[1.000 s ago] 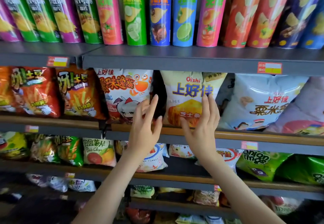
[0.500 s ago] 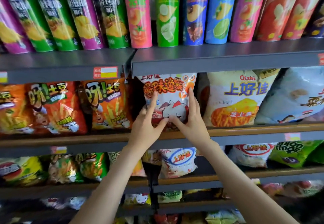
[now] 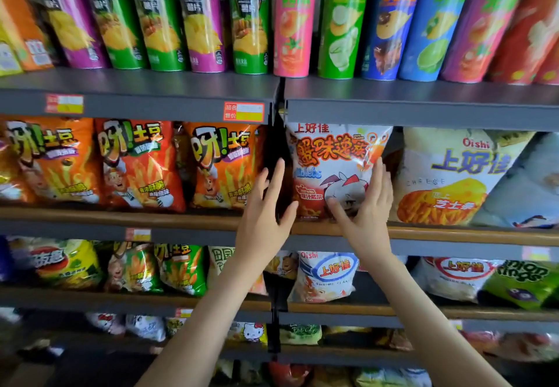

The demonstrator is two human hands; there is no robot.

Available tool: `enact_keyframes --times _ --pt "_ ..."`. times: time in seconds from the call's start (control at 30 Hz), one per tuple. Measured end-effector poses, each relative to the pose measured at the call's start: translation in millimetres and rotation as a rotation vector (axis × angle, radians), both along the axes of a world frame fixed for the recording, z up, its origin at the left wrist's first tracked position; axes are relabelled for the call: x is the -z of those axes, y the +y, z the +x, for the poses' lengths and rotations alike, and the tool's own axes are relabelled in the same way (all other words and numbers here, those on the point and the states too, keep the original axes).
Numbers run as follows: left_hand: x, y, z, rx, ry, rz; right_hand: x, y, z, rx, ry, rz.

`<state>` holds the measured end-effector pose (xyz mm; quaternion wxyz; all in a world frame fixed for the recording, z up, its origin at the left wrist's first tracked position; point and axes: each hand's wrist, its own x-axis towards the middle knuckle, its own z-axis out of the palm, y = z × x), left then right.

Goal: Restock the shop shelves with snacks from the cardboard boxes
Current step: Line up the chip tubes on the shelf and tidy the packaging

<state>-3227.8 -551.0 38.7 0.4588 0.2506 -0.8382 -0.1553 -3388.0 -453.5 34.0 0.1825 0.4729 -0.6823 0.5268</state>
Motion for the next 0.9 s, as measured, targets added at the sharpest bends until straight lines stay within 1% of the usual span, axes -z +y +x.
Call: enact_keyframes --times 0.03,0.07,0.1,0.17,0.2,0.27,0.33,0.37,0.47,0.5,0.57,0.63,0.7,0.77,0.9 --pt "1 -3 14 -0.052 0.038 -0.024 0 -3 12 0.045 0.081 -0.048" --pt "4 -8 29 -0.108 0.069 -0.052 0 -7 26 0.039 0.14 -0.086" --pt "7 -15 45 -0.172 0.087 -0.077 1 -13 42 -0.001 0.185 -0.103" --pt "12 -33 78 -0.313 0.089 -0.095 3 -26 76 -0.113 0.227 -0.071" --pt "13 -43 94 -0.377 0.078 -0.091 5 -35 90 -0.17 0.208 -0.031" --pt "14 -65 126 -0.469 0.028 -0.07 8 -55 111 -0.262 0.086 0.059" --pt "10 -91 153 -0.5 -0.059 -0.091 8 -77 125 -0.303 -0.038 0.139" --pt "7 -104 162 -0.497 -0.114 -0.108 6 -88 129 -0.299 -0.071 0.176" --pt "-3 -137 176 -0.461 -0.26 -0.136 3 -121 139 -0.18 -0.081 0.27" --pt "-5 -145 177 -0.449 -0.29 -0.125 3 -130 142 -0.111 -0.09 0.303" --pt "-6 -158 178 -0.425 -0.318 -0.042 1 -145 150 0.025 -0.117 0.372" --pt "-4 -166 178 -0.388 -0.306 0.043 0 -156 159 0.117 -0.129 0.393" --pt "-3 -171 179 -0.334 -0.283 0.063 1 -163 165 0.182 -0.117 0.377" --pt "-1 -174 179 -0.295 -0.258 0.043 1 -166 166 0.226 -0.112 0.365" --pt "5 -178 178 -0.298 -0.239 -0.07 3 -162 161 0.251 -0.101 0.364"
